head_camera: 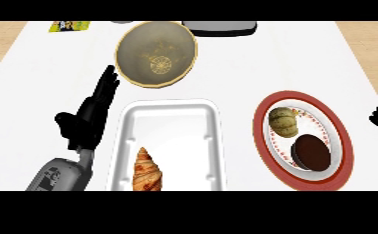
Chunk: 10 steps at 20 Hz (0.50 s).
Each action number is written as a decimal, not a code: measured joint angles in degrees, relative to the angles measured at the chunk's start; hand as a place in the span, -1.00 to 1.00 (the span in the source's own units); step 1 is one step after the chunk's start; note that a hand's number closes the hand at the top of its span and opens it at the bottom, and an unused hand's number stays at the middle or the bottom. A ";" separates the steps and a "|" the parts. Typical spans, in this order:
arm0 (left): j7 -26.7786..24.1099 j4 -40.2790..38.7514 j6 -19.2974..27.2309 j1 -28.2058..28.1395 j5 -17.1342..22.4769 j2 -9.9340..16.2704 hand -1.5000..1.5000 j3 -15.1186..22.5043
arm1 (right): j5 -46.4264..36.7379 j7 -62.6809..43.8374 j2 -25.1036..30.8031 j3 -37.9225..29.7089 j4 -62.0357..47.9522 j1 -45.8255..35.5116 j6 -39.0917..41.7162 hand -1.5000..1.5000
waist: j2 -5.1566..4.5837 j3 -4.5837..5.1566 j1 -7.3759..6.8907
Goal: Pick the cupcake from the plate and place it in the bowl
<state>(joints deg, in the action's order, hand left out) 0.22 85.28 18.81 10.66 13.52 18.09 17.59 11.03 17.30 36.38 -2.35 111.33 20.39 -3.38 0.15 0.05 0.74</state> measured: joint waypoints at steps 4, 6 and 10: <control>0.28 1.14 -1.11 -0.84 -0.37 0.34 0.00 -0.71 | 0.79 -10.26 3.46 -1.89 3.46 -0.88 1.85 -1.00 | -0.05 0.02 -0.43; 0.83 1.53 -0.92 -0.84 -0.81 0.03 0.00 -0.71 | 0.77 -15.36 5.24 -1.70 4.86 -1.22 3.00 -1.00 | -0.08 0.02 -0.56; -0.20 1.61 -1.11 -1.84 -1.64 -1.14 0.00 -0.43 | -0.19 -23.48 7.89 -0.38 4.50 -3.15 5.63 -1.00 | -0.18 0.01 -0.88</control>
<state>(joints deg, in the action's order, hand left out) 0.02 86.90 17.70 8.82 11.89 16.96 17.15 10.84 -6.19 44.28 -2.73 115.83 17.24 2.25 -0.03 0.06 -0.13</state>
